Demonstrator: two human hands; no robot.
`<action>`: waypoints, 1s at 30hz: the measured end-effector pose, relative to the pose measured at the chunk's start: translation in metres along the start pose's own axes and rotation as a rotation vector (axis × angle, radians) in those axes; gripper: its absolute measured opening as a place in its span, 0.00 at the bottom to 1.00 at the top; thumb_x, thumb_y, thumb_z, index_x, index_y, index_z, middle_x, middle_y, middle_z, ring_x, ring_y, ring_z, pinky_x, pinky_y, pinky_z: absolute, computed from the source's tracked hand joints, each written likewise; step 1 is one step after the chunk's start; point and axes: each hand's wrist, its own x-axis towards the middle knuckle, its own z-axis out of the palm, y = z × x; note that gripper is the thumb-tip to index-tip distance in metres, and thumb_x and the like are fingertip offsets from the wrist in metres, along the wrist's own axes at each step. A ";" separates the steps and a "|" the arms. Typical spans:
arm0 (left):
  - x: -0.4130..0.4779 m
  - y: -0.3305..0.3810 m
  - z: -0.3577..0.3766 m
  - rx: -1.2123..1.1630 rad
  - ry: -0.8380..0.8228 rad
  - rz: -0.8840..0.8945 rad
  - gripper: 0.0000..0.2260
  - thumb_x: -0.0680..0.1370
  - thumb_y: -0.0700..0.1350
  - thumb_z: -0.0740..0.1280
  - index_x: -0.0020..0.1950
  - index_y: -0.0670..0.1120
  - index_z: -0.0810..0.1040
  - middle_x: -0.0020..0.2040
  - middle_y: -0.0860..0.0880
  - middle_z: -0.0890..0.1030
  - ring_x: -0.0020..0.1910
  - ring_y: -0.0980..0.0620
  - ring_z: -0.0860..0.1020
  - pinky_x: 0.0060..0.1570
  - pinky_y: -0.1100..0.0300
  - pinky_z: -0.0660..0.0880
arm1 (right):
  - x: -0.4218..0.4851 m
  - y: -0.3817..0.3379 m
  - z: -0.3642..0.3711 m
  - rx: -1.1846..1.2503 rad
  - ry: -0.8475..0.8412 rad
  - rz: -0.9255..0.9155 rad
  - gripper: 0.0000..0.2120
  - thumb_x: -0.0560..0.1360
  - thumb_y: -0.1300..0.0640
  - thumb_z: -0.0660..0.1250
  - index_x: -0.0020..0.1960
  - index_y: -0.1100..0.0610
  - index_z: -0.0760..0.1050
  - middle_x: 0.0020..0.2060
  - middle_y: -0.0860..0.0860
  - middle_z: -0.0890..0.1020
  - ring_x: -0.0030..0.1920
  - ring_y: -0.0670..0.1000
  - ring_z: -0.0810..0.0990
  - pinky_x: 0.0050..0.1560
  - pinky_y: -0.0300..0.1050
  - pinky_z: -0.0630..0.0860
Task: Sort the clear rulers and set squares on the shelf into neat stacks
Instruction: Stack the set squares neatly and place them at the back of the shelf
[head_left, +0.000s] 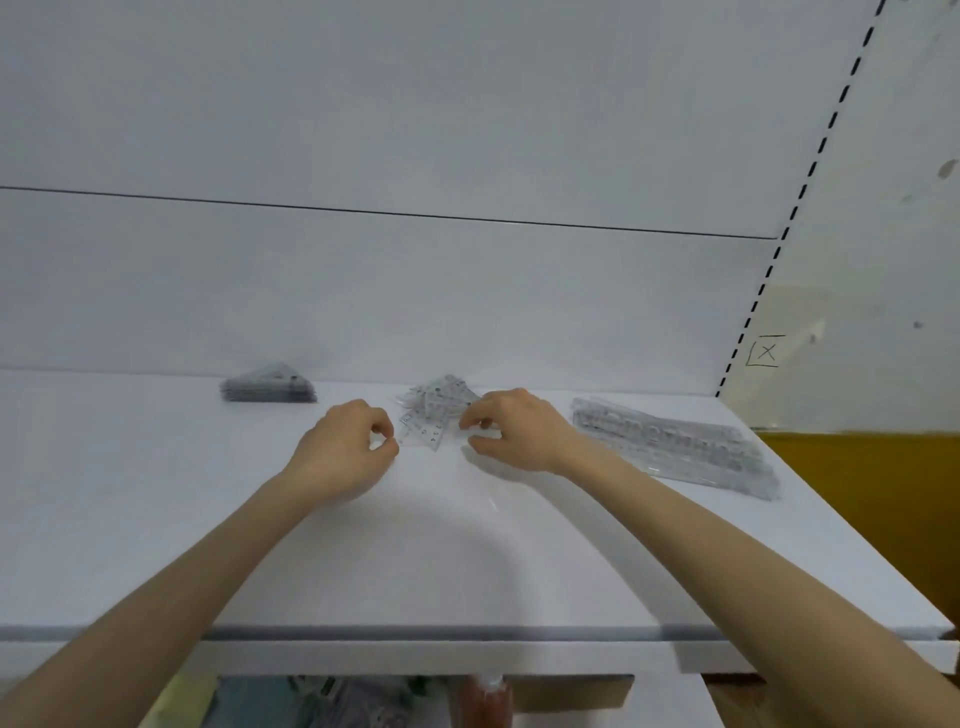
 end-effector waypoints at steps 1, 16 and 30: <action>0.003 0.000 0.000 -0.003 0.001 -0.002 0.05 0.76 0.50 0.64 0.48 0.52 0.78 0.49 0.53 0.75 0.48 0.52 0.76 0.47 0.56 0.72 | 0.006 0.005 -0.001 -0.009 0.012 0.010 0.12 0.76 0.55 0.64 0.58 0.53 0.79 0.53 0.51 0.81 0.54 0.52 0.77 0.50 0.47 0.75; 0.035 -0.004 0.004 -0.132 0.008 0.054 0.03 0.76 0.44 0.66 0.47 0.48 0.80 0.50 0.51 0.77 0.45 0.54 0.77 0.49 0.54 0.75 | 0.051 0.024 0.010 -0.018 0.007 0.195 0.15 0.73 0.49 0.67 0.57 0.53 0.81 0.53 0.53 0.82 0.55 0.57 0.78 0.49 0.49 0.76; 0.040 -0.021 -0.002 -0.235 0.028 0.132 0.17 0.74 0.41 0.68 0.63 0.48 0.73 0.57 0.52 0.73 0.53 0.55 0.72 0.48 0.62 0.68 | 0.036 0.028 0.001 0.296 0.290 0.023 0.08 0.78 0.59 0.66 0.51 0.59 0.83 0.43 0.52 0.86 0.45 0.57 0.83 0.48 0.51 0.78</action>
